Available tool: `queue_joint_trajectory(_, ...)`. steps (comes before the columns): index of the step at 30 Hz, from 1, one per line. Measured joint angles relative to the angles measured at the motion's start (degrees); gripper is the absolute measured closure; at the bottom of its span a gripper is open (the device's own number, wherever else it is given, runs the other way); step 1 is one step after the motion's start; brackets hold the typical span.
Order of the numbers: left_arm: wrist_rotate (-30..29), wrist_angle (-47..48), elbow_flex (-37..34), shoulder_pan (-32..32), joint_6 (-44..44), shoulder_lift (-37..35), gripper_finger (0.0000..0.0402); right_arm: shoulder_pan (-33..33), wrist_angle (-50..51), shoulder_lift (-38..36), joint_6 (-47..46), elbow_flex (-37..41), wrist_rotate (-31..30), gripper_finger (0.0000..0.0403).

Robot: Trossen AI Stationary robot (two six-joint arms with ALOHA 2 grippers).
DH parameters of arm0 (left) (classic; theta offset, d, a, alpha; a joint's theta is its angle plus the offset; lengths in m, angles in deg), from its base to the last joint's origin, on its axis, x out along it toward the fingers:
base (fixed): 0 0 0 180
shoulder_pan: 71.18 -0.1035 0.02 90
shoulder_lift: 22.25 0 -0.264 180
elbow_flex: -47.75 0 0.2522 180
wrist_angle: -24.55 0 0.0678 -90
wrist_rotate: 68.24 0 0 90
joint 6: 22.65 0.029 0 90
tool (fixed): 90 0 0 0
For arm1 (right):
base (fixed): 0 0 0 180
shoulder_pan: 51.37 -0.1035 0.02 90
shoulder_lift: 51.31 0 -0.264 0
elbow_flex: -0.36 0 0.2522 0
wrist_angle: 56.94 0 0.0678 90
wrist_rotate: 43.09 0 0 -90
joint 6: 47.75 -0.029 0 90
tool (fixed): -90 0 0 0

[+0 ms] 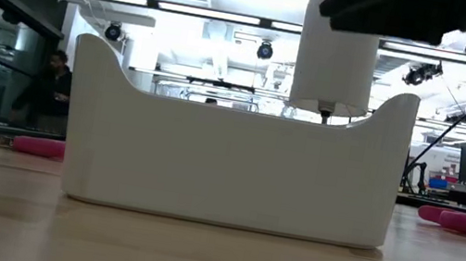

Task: Pick & Place School Supplies
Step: Put the pink hole puncher into the transparent bin

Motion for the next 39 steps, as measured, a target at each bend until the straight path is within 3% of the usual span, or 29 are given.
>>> queue_joint_trajectory(7,0.0,0.0,0.0,0.0,0.0,0.0,0.0175,6.0,15.6,-8.0,-17.8,0.0,10.7,0.0272)
queue_joint_trajectory(13,0.0,-0.1,0.0,0.0,0.0,0.0,0.0175,16.1,25.6,-14.0,-26.6,0.1,19.5,0.0272)
queue_joint_trajectory(16,0.0,-0.1,0.0,0.0,0.0,0.0,0.0175,22.1,26.4,-17.0,-26.7,2.3,25.4,0.0272)
queue_joint_trajectory(21,0.0,-0.1,0.0,0.0,0.0,0.0,0.0175,32.3,18.2,-21.4,-24.2,8.4,41.5,0.0272)
queue_joint_trajectory(23,0.0,-0.1,0.0,0.0,0.0,0.0,0.0175,35.5,14.7,-23.0,-23.8,10.6,45.3,0.0272)
queue_joint_trajectory(32,0.0,-0.4,0.0,0.0,0.0,0.0,0.0175,44.7,18.6,-28.9,-23.5,12.8,47.2,0.0272)
queue_joint_trajectory(39,0.0,-0.4,0.0,0.0,0.0,0.0,0.0175,46.3,22.2,-33.3,-24.0,13.1,47.2,0.0272)
